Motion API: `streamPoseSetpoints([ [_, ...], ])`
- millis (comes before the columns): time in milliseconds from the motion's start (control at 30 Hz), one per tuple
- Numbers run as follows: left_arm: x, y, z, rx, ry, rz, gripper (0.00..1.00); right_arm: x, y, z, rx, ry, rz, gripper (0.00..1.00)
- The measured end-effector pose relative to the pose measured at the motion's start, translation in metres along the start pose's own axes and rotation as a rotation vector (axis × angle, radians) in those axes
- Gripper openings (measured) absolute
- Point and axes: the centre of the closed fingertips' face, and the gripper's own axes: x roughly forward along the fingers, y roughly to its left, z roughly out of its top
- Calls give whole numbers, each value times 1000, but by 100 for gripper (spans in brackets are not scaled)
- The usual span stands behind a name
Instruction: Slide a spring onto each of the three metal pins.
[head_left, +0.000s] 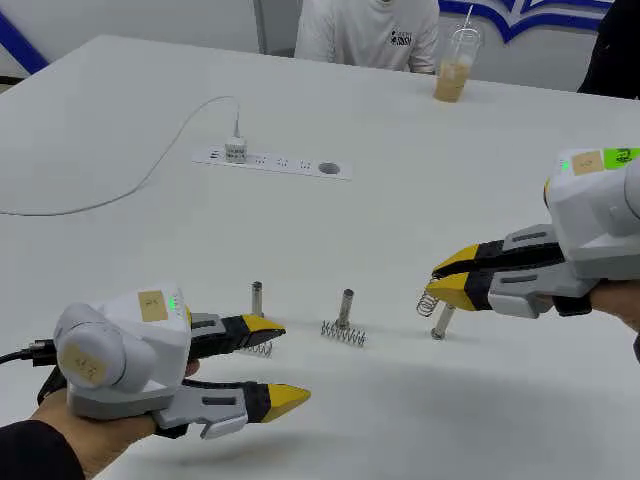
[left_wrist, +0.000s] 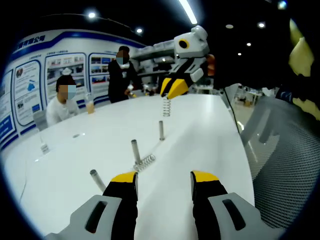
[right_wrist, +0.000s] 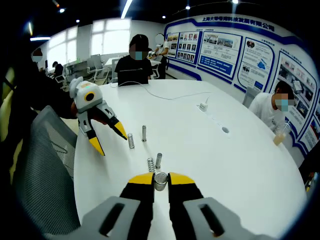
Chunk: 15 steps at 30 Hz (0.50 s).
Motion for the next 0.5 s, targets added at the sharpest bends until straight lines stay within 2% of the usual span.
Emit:
streamPoseSetpoints([
  [233,-4,5,-1,-8,-2,19,44,-10,-20,-2,18,-4,-52,11],
  [500,-6,7,-1,-14,-5,30,45,-6,-32,-15,32,23,-83,11],
])
